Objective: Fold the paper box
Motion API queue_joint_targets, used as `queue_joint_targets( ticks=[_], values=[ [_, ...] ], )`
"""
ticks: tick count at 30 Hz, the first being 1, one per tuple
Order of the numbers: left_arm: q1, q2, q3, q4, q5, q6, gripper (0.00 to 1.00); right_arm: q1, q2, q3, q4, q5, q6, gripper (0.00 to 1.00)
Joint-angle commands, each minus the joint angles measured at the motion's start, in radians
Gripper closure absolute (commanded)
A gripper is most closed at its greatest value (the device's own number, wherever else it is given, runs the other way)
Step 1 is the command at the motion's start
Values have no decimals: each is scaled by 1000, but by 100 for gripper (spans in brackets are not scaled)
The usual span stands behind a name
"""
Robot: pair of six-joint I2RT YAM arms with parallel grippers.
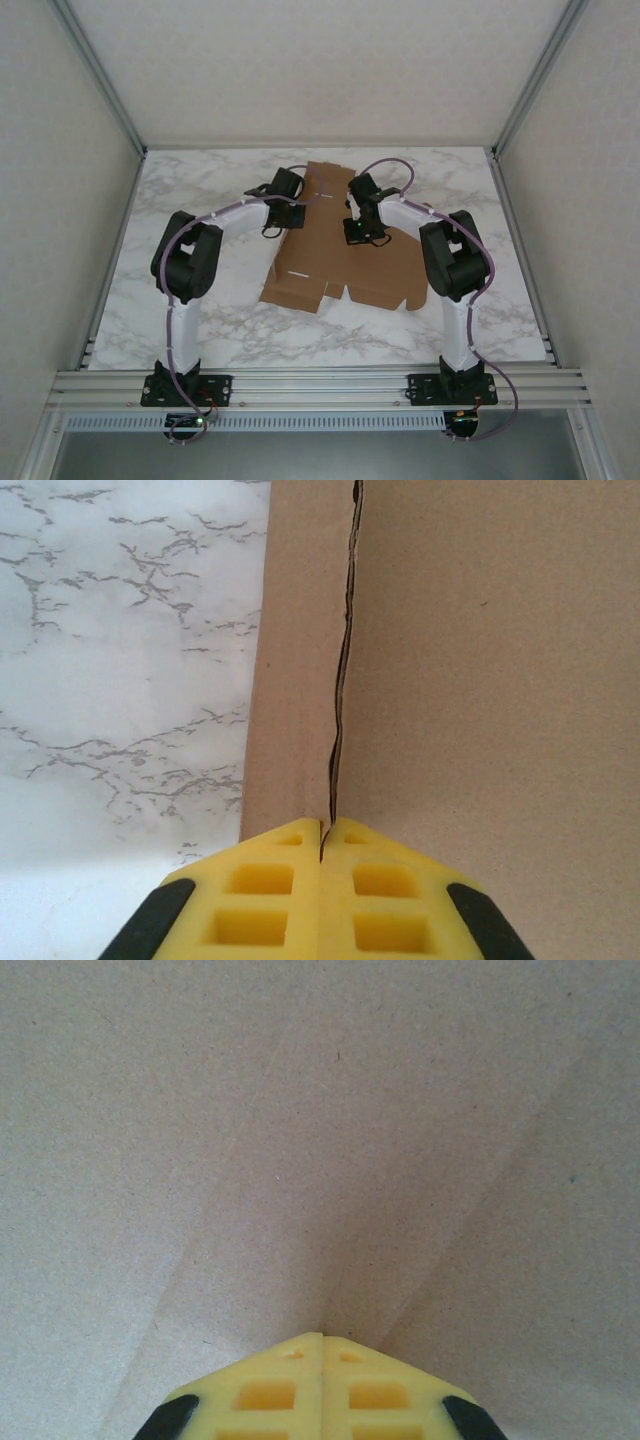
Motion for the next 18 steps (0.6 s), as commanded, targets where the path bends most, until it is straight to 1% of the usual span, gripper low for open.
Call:
queue_joint_targets(
  ticks=[1,4,7,10,12,18],
  values=[
    [-34,28,11,-61,25,-22,100,24,34,-49,-25,1,28,100],
    [-6,1,10,-65,30,-24,100,11,-24,-68,-4,-17,65,100],
    [11,-11,15,-78,39,-13,100,-13,-99,-107,40,-76,132,97],
    [13,-17,25,-102,26,4,100,-38,-165,-165,96,-145,192,97],
    [14,-27,23,-109,13,9,100,-63,-202,-204,135,-207,238,100],
    [19,-40,20,-118,5,15,100,-121,-251,-301,276,-373,341,100]
  ],
)
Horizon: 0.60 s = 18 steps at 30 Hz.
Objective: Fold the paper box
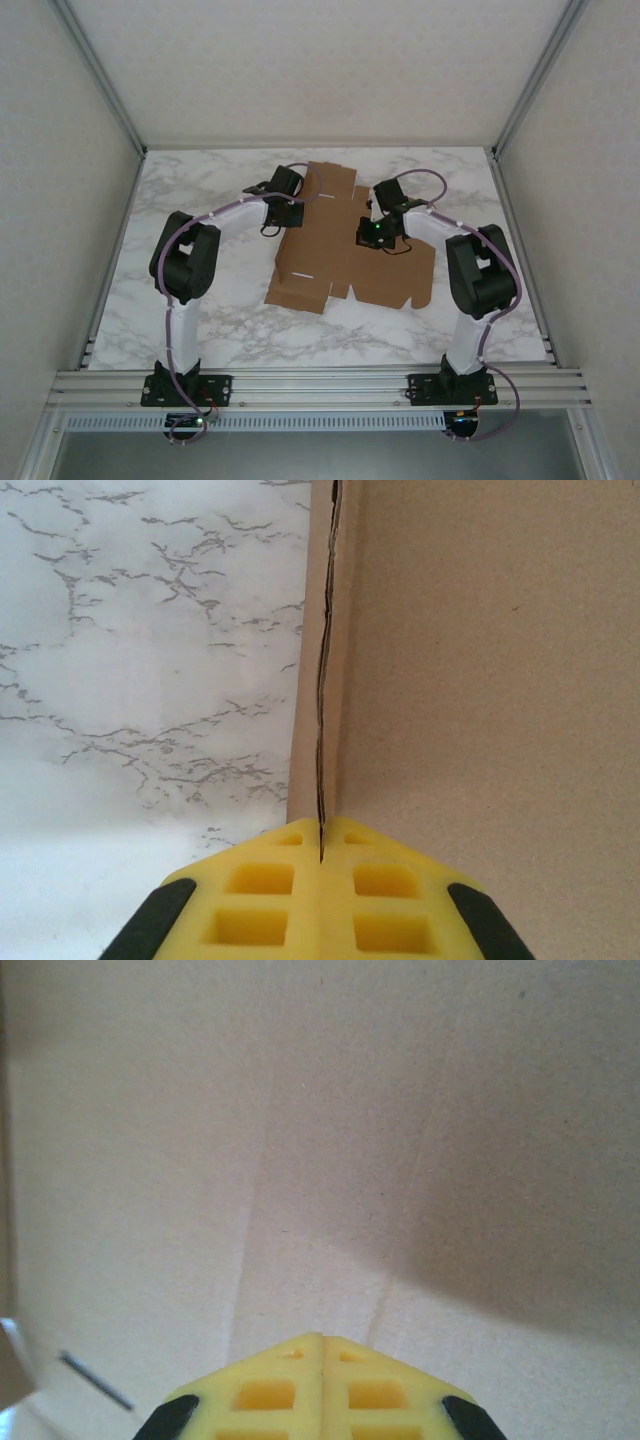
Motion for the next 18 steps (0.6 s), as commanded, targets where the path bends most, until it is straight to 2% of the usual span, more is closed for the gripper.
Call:
queue_joint_targets(
  ticks=[1,4,11,18],
  values=[
    [6,-30,4,-77,6,14,100,-26,-22,-37,111,-147,96,100],
    [6,-36,6,-80,10,16,100,-43,14,-31,141,-202,124,100],
    [9,-56,28,-101,25,7,100,-44,124,10,123,-195,111,100],
    [9,-94,62,-123,62,-17,100,-44,176,21,45,-67,73,100]
  ],
)
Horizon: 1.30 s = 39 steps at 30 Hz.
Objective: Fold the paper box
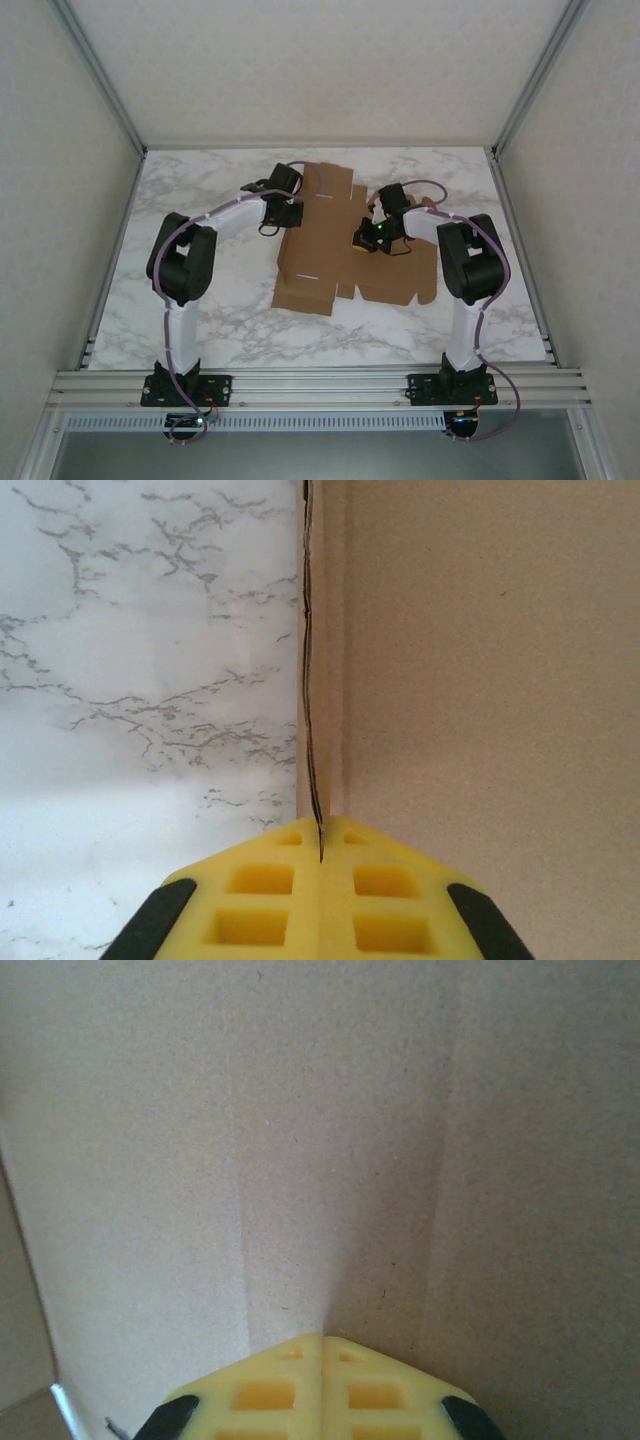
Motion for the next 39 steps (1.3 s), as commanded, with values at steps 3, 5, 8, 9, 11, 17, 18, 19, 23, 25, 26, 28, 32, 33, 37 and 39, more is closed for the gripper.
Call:
queue_joint_targets(
  ticks=[3,5,8,9,11,17,18,19,23,25,26,28,32,33,37,39],
  values=[
    [7,-81,44,-46,80,-34,100,0,51,5,-72,104,-23,100],
    [7,-93,54,-44,131,-57,100,-1,53,-6,-66,106,-23,100],
    [5,-115,72,-31,211,-97,100,-1,50,-20,-53,102,-20,100],
    [4,-120,80,-28,237,-108,100,0,50,-23,-49,99,-19,100],
    [-2,-126,94,-15,292,-143,100,-1,51,-30,-37,87,-16,100],
    [-70,-113,128,33,404,-237,100,2,57,-45,3,51,11,100],
    [-88,-110,141,38,419,-247,100,2,57,-48,8,49,14,100],
    [-106,-102,157,37,425,-253,100,1,59,-49,14,44,21,100],
    [-158,-64,228,-2,418,-253,100,1,67,-46,32,26,41,100],
    [-175,-46,254,-17,412,-251,100,3,71,-43,42,12,50,100],
    [-178,-39,261,-21,409,-251,100,3,72,-39,43,7,52,100],
    [-181,-31,272,-33,398,-249,100,4,73,-33,39,7,53,100],
    [-177,-21,293,-65,365,-226,100,4,57,-38,32,14,43,100],
    [-175,-18,297,-73,361,-221,100,5,48,-41,31,13,40,100],
    [-166,-10,306,-96,334,-205,100,1,-1,-53,27,18,31,100],
    [-160,-8,312,-114,302,-195,100,-2,-33,-58,19,24,27,95]
  ],
)
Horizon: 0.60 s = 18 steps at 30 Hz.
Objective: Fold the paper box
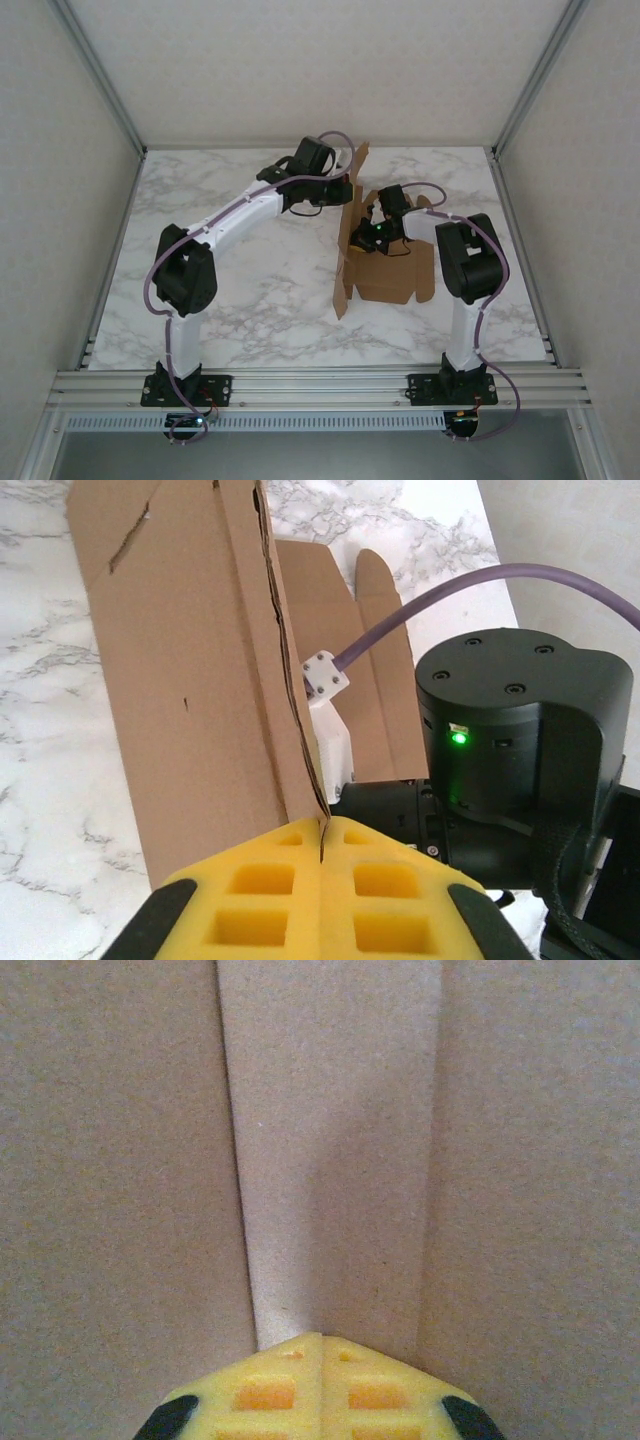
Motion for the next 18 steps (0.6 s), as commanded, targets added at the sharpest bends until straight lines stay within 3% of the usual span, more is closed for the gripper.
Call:
queue_joint_targets(
  ticks=[1,5,12,18],
  values=[
    [10,30,25,-120,-55,42,100,-7,-52,-34,-47,73,-14,92],
    [19,33,50,-171,-122,71,100,-20,-109,-45,-66,76,-17,87],
    [32,40,97,-228,-176,108,100,-38,-217,-79,-118,156,-18,87],
    [33,63,138,-270,-205,134,100,-49,-274,-120,-231,410,-28,89]
  ],
)
